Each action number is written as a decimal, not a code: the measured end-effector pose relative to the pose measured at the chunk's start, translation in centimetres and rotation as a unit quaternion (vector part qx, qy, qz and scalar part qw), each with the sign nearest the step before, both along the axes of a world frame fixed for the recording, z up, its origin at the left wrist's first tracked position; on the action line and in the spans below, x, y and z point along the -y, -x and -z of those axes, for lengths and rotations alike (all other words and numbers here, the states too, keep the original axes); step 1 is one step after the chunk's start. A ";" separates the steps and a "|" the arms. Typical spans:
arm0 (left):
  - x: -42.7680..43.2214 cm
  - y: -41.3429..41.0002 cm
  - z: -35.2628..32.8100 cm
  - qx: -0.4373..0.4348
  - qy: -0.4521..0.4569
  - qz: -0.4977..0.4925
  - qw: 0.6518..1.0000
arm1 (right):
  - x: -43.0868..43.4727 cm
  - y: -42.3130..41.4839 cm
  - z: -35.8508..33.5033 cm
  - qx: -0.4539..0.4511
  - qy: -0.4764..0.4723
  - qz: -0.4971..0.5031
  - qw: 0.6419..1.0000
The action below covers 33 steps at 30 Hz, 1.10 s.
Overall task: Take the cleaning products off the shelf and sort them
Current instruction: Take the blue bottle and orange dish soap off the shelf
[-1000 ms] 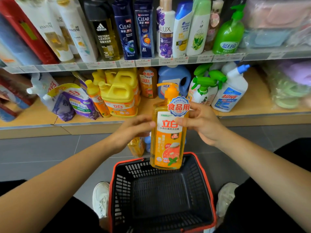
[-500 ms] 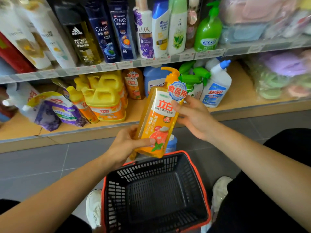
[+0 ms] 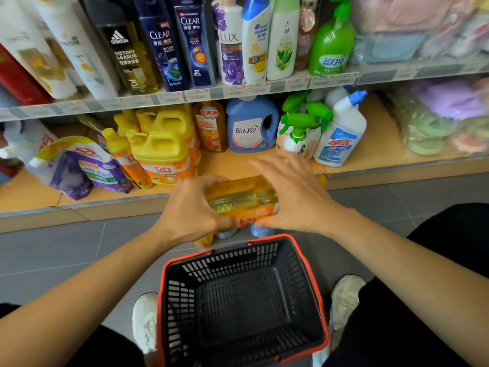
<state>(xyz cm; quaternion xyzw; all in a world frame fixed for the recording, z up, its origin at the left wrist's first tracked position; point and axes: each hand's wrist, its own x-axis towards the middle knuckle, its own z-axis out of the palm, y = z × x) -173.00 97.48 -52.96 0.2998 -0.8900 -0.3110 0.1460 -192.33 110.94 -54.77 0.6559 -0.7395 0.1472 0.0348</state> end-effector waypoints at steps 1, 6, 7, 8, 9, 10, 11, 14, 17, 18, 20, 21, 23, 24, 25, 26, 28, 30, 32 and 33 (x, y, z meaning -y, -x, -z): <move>-0.3 -0.1 -0.2 0.005 0.017 0.020 1.000 | 0.1 -0.1 0.3 -0.028 -0.064 -0.009 0.998; -1.1 -0.1 -0.5 0.007 0.001 0.068 0.998 | -0.1 -0.1 1.3 0.018 -0.065 -0.002 0.998; -1.0 -0.1 -0.7 -0.014 -0.029 0.071 0.997 | -0.2 0.0 1.4 0.051 -0.054 0.003 0.997; -0.8 -0.2 -1.0 -0.045 -0.073 0.073 0.994 | -0.3 0.0 1.6 0.097 -0.043 0.012 0.994; -0.4 -0.2 -1.3 -0.078 -0.119 0.076 0.987 | -0.3 0.1 1.8 0.153 -0.030 0.020 0.988; -0.1 -0.3 -1.6 -0.104 -0.155 0.082 0.979 | -0.4 0.1 1.9 0.211 -0.016 0.024 0.977; 0.2 -0.4 -2.0 -0.122 -0.181 0.090 0.972 | -0.5 0.1 2.0 0.266 -0.001 0.024 0.964; 0.4 -0.5 -2.5 -0.165 -0.251 0.109 0.948 | -0.5 -0.2 2.2 0.370 0.036 0.018 0.928; 0.1 -0.2 -2.4 -0.190 -0.268 0.100 0.939 | -0.5 -0.6 2.1 0.397 0.045 0.007 0.917; 0.1 -0.2 -2.3 -0.196 -0.265 0.092 0.940 | -0.5 -0.8 2.2 0.403 0.047 0.002 0.914; 0.0 -0.3 -2.3 -0.206 -0.237 0.077 0.946 | -0.5 -1.1 2.2 0.412 0.054 -0.006 0.910; 0.0 -0.4 -2.3 -0.208 -0.213 0.078 0.952 | -0.5 -1.2 2.3 0.419 0.058 -0.006 0.906; 0.1 -0.7 -2.3 -0.203 -0.144 0.098 0.963 | -0.4 -1.4 2.4 0.439 0.067 0.001 0.896; 0.0 -0.9 -2.4 -0.197 -0.111 0.113 0.967 | -0.4 -1.3 2.5 0.448 0.072 0.003 0.891; 0.0 -1.1 -2.4 -0.190 -0.085 0.127 0.970 | -0.4 -1.3 2.6 0.455 0.076 0.004 0.887; -0.1 -1.4 -2.4 -0.180 -0.054 0.141 0.972 | -0.4 -1.2 2.6 0.458 0.081 0.005 0.885; -0.4 -1.6 -2.2 -0.165 0.014 0.160 0.973 | -0.4 -0.9 2.6 0.459 0.088 0.009 0.884; -0.8 -1.8 -2.0 -0.167 0.036 0.164 0.971 | -0.4 -0.8 2.7 0.451 0.093 0.013 0.888; -1.1 -1.8 -1.9 -0.180 0.051 0.154 0.970 | -0.4 -0.8 2.7 0.439 0.100 0.018 0.893; -1.1 -1.9 -1.8 -0.187 0.065 0.148 0.969 | -0.4 -0.9 2.6 0.432 0.104 0.022 0.896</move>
